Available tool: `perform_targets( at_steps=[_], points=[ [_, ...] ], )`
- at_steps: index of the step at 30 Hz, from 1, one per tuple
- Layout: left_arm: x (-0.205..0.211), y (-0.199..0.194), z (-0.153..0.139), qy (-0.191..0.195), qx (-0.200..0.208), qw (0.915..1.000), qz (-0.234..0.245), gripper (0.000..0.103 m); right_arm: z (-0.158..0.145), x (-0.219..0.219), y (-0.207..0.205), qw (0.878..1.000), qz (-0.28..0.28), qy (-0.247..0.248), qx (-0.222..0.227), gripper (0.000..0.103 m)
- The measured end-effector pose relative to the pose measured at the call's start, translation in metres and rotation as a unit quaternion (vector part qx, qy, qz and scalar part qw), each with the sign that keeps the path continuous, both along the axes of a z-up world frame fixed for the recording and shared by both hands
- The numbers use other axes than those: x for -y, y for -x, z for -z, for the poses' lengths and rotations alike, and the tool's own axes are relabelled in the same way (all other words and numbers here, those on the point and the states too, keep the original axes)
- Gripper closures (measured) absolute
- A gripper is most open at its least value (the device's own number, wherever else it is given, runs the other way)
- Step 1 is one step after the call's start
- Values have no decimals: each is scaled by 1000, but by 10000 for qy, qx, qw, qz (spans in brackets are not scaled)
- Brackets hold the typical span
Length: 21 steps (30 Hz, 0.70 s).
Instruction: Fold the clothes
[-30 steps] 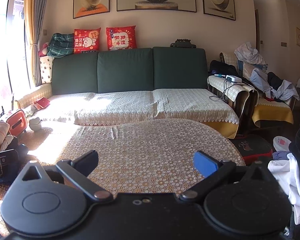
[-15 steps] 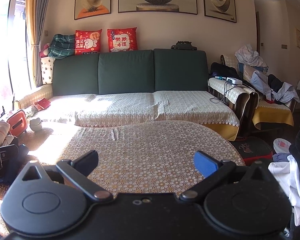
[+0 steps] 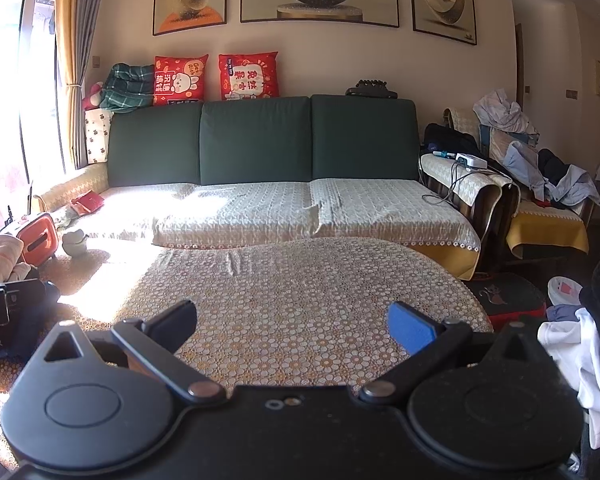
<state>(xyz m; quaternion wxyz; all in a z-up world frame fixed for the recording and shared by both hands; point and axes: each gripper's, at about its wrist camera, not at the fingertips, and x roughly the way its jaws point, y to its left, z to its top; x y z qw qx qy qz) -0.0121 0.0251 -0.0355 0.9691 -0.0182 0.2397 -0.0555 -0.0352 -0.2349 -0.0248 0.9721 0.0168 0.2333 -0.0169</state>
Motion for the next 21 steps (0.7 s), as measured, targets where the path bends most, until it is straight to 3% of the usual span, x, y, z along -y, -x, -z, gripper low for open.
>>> perform_targets(
  at_steps=[21],
  points=[
    [6,1,-1,-165,80,9998,7,0,5,-4,5,10000,-16,-41,-56,0]
  ],
)
